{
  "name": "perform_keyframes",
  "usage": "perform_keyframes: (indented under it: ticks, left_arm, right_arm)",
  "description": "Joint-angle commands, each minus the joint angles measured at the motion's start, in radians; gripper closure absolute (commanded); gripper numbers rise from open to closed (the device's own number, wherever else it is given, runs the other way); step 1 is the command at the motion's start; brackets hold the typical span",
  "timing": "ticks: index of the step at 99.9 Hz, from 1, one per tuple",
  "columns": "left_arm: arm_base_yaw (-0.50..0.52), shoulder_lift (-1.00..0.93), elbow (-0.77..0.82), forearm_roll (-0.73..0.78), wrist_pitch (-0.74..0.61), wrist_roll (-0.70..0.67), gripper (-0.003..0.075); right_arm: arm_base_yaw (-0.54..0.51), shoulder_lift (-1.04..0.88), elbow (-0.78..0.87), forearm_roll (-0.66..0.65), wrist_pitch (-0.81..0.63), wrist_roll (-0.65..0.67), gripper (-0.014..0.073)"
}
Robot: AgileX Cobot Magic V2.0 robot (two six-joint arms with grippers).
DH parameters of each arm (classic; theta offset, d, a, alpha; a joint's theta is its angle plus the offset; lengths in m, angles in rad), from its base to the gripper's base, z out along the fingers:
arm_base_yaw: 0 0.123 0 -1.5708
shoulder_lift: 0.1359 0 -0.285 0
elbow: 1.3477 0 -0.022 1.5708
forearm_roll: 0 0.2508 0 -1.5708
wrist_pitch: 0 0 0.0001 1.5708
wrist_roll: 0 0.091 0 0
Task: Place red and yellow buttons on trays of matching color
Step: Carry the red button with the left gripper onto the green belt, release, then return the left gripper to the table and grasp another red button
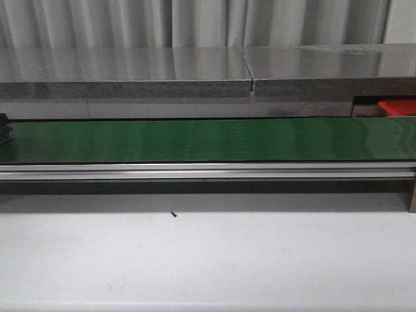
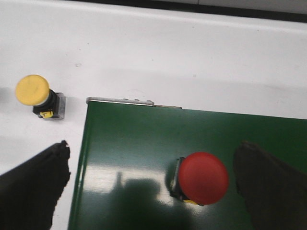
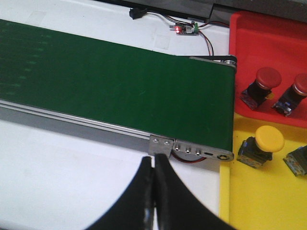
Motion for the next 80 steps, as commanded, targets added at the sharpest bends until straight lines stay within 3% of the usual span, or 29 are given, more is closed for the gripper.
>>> perform_keyframes:
  ticks: [1, 45, 80]
  left_arm:
    - [0.031, -0.047, -0.034, 0.015, -0.063, -0.003, 0.0057]
    - [0.342, 0.045, -0.05, 0.015, -0.178, -0.005, 0.0057]
    - [0.414, 0.255, -0.185, 0.033, -0.164, -0.031, 0.0057]
  right_arm:
    - [0.002, -0.005, -0.026, 0.008, -0.062, -0.008, 0.0661]
    - [0.002, -0.005, -0.026, 0.008, -0.062, -0.008, 0.0661]
    - [0.002, -0.005, -0.026, 0.008, -0.062, -0.008, 0.0661]
